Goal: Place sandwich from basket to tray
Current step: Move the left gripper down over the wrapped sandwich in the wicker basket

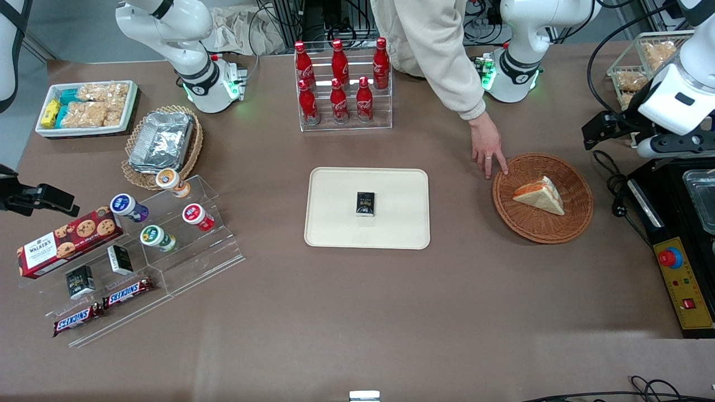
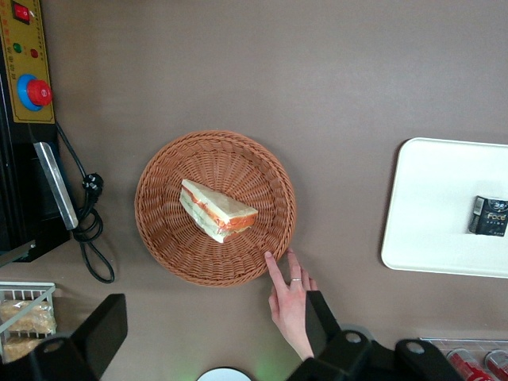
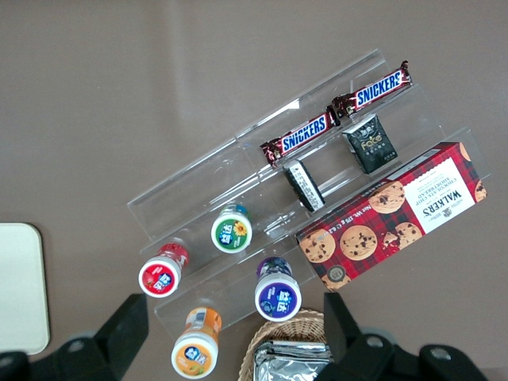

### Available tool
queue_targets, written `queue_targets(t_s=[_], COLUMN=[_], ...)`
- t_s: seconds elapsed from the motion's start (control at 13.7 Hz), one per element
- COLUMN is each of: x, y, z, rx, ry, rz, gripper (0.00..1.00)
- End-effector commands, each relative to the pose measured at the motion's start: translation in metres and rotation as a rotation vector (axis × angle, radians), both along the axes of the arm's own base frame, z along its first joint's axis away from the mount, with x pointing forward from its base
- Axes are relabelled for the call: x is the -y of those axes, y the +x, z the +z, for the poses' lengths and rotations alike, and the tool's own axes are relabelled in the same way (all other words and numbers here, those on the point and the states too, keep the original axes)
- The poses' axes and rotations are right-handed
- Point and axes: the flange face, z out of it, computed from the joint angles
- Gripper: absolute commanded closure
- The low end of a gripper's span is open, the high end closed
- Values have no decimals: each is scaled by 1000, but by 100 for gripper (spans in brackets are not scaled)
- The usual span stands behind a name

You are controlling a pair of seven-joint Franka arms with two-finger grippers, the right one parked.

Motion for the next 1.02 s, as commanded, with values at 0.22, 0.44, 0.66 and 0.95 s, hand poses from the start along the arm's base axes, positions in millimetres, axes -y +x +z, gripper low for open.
queue_targets(t_s=[0.22,0.44,0.66,0.95], x=[-2,-4,-4,-20], y=[-2,-8,-2,-35], z=[5,-1,-22,-105], rx=[-14,-65,-64,-22], ry=[4,4,24,38], rz=[16,78,374,714], gripper=[0,0,0,0])
